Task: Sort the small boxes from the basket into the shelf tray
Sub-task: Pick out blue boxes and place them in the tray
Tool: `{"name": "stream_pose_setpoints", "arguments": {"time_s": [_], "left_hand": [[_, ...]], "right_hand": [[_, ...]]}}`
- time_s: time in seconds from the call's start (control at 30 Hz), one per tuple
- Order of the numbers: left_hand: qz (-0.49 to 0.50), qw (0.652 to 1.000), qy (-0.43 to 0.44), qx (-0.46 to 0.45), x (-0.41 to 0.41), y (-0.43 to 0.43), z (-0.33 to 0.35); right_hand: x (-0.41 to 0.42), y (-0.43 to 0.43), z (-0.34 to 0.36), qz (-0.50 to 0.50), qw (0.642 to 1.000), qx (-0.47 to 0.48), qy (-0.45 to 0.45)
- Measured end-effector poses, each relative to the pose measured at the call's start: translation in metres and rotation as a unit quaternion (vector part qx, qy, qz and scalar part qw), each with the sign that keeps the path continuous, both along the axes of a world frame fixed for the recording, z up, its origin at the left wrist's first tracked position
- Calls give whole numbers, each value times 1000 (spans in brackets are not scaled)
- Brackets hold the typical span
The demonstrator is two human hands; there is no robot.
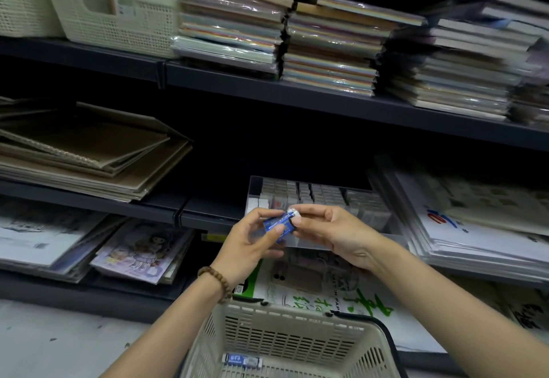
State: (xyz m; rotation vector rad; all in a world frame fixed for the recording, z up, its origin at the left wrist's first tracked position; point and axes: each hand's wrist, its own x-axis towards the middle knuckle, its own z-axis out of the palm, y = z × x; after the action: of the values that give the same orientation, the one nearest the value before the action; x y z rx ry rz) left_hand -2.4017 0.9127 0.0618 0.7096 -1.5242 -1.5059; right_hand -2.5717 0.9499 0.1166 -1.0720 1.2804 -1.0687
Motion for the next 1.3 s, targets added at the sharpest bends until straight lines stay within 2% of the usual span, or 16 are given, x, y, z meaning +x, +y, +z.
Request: {"name": "stream_pose_setpoints", "arguments": {"time_s": [0.37,0.47,0.57,0.67,0.8,0.9,1.0,1.13,1.23,1.3], "left_hand": [[49,994,-35,-94,-14,-64,-5],[112,986,-57,-114,-5,-77,-19],[155,982,-91,-63,7,-83,-44],[117,985,-127,5,7,-81,-62],[102,989,-103,17,4,-79,-64],[105,989,-107,19,5,-79,-63],[111,988,-110,15,2,-77,-64],[117,988,-97,25,0,-75,-64],[118,989,-88,29,0,-74,-65],[118,989,-89,27,0,-75,-65]], "right_hand": [[-9,-54,12,16,998,-9,65],[-13,-69,10,-1,991,-28,133],[-18,-84,-1,-19,972,-10,235],[-14,-93,-18,-13,944,6,329],[-5,-104,-39,-27,899,-39,435],[3,-110,-52,-43,881,-32,471],[8,-112,-62,-80,898,-6,433],[10,-108,-57,-122,964,69,224],[13,-109,-50,-142,973,98,154],[15,-114,-46,-153,968,117,158]]}}
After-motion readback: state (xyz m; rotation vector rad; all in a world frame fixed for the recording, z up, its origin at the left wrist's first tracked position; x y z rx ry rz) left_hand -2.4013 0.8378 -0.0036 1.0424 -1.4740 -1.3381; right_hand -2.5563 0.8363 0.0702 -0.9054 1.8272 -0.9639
